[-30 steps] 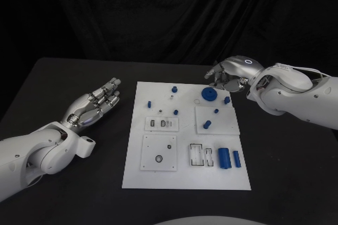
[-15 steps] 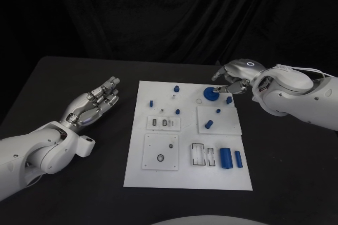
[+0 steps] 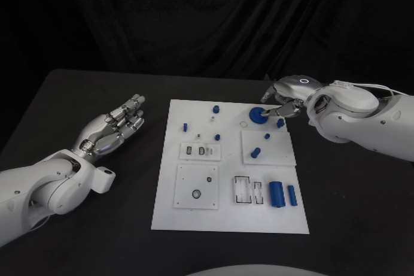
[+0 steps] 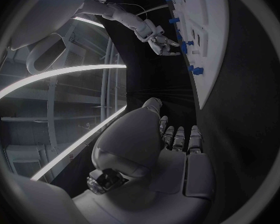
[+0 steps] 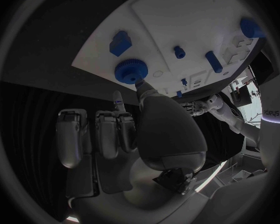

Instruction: Assemble the parts on the task board

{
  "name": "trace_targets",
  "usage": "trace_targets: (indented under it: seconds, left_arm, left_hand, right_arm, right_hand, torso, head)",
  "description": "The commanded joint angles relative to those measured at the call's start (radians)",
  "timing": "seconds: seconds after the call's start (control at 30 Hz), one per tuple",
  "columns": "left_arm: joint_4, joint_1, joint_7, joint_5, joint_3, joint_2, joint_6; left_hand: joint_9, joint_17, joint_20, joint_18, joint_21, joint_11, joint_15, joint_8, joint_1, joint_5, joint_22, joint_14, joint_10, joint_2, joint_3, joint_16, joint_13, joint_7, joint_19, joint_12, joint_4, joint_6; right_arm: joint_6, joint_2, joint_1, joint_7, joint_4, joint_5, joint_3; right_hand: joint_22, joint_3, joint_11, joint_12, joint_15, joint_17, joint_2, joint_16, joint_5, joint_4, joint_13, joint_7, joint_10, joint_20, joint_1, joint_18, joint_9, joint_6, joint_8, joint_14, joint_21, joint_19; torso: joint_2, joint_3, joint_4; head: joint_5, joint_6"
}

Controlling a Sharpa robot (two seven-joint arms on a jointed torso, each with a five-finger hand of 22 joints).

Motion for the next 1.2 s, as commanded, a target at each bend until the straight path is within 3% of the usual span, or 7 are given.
trace_targets:
  seconds: [0.03,0.73,0.83,1.1,1.2]
  left_arm:
    - [0.000,0.000,0.205,-0.001,0.001,0.002,-0.005]
    - [-0.013,0.000,0.152,-0.001,0.001,0.006,0.026]
    - [-0.013,0.000,0.146,-0.001,0.001,0.006,0.031]
    - [-0.015,0.000,0.136,-0.001,0.001,0.006,0.039]
    - [-0.016,0.000,0.134,-0.001,0.001,0.007,0.042]
  left_hand:
    - [-0.002,-0.001,0.004,-0.001,-0.006,0.009,0.008,0.002,0.002,0.003,-0.002,-0.001,-0.003,-0.008,0.008,-0.004,-0.001,-0.002,-0.001,-0.002,0.001,-0.011]
    - [-0.004,-0.001,0.017,-0.003,-0.006,0.023,0.024,0.000,-0.003,-0.017,-0.002,-0.001,-0.006,-0.003,0.014,-0.004,-0.002,-0.003,-0.001,-0.003,0.007,-0.033]
    - [-0.004,-0.001,0.019,-0.003,-0.006,0.025,0.025,0.000,-0.004,-0.019,-0.002,-0.001,-0.006,-0.003,0.014,-0.004,-0.002,-0.004,-0.001,-0.003,0.008,-0.033]
    - [-0.004,-0.001,0.027,-0.002,-0.006,0.028,0.030,0.000,-0.006,-0.022,-0.002,-0.001,-0.006,-0.002,0.015,-0.004,-0.002,0.001,-0.001,-0.003,0.010,-0.034]
    - [-0.004,-0.001,0.028,-0.001,-0.006,0.029,0.031,0.000,-0.006,-0.023,-0.002,-0.001,-0.006,-0.002,0.015,-0.004,-0.002,0.001,-0.001,-0.003,0.010,-0.035]
  right_arm:
    - [0.028,0.001,-0.003,-0.032,-0.002,-0.013,0.000]
    - [0.039,0.008,-0.021,-0.044,0.006,-0.013,0.000]
    - [0.046,0.013,-0.022,-0.047,0.002,-0.013,0.001]
    - [0.056,0.024,-0.027,-0.045,-0.009,-0.013,0.001]
    - [0.058,0.029,-0.029,-0.043,-0.013,-0.013,0.001]
  right_hand:
    - [0.246,-0.005,0.008,0.003,0.010,0.263,-0.001,0.003,-0.009,0.000,0.263,0.003,0.104,0.008,-0.007,-0.015,0.000,-0.006,-0.003,0.105,0.003,0.088]
    - [0.262,-0.007,0.003,0.003,0.006,0.263,-0.002,0.003,-0.021,0.001,0.263,-0.004,0.104,0.006,-0.006,-0.022,0.006,-0.003,0.001,0.105,0.025,0.107]
    - [0.263,-0.005,0.002,0.003,0.004,0.263,0.001,0.003,0.006,-0.002,0.263,-0.005,0.104,0.004,-0.002,-0.023,0.010,-0.002,0.001,0.105,0.026,0.107]
    - [0.260,0.018,-0.001,0.003,0.002,0.263,0.016,0.003,0.159,-0.035,0.263,-0.008,0.104,0.002,0.030,-0.021,0.030,0.029,0.011,0.105,0.023,0.104]
    - [0.260,0.025,-0.002,0.003,0.001,0.263,0.017,0.003,0.190,-0.041,0.263,-0.010,0.104,0.001,0.033,-0.021,0.033,0.033,0.010,0.105,0.022,0.103]
  torso:
    - [-0.001,0.0008,0.0005]
    - [0.000,0.0011,0.0000]
    - [0.000,0.0011,-0.0010]
    - [0.000,0.0008,-0.0008]
    - [0.000,0.0005,-0.0007]
  head:
    - [-0.002,-0.002]
    - [-0.002,-0.004]
    - [-0.002,-0.005]
    - [-0.002,-0.007]
    - [-0.001,-0.008]
